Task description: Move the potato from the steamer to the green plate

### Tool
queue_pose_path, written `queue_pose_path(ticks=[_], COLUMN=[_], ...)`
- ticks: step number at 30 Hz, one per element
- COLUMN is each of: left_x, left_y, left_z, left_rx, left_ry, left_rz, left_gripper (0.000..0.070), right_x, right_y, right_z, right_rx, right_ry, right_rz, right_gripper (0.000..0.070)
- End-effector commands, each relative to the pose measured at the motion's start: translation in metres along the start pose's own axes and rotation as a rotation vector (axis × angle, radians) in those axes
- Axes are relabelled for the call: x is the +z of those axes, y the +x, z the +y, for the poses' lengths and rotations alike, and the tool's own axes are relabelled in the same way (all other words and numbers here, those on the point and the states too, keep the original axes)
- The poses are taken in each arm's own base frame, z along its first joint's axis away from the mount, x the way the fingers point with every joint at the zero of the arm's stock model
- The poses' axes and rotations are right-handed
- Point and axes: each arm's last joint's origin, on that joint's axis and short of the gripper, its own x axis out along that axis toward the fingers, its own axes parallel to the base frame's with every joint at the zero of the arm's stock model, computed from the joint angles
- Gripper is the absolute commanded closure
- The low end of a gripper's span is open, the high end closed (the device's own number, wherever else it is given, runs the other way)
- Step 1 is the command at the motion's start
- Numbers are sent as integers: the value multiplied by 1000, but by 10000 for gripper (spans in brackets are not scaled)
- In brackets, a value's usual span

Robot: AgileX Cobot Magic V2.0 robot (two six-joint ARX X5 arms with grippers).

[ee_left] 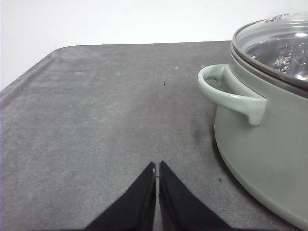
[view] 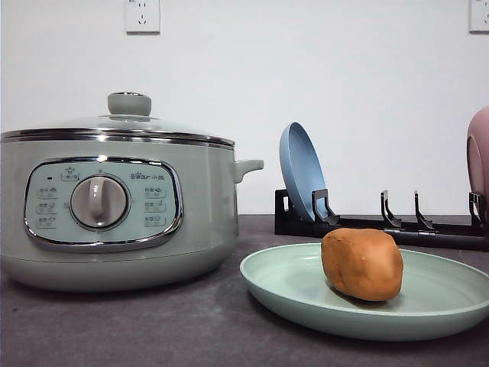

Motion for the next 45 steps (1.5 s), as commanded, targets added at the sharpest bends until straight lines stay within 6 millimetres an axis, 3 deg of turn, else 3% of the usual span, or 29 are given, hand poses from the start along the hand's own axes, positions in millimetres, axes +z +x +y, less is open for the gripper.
queue_pose_path(ticks=[1, 45], left_x=[-6, -6], left_y=[1, 1], left_z=[0, 0], left_rx=[-2, -2], left_ry=[0, 0], left_rz=[38, 38], left_gripper=[697, 697], right_x=[-1, -1], right_y=[0, 0], right_z=[0, 0], right_rx=[-1, -1], right_ry=[-7, -7], right_rz=[0, 0], right_gripper=[700, 700])
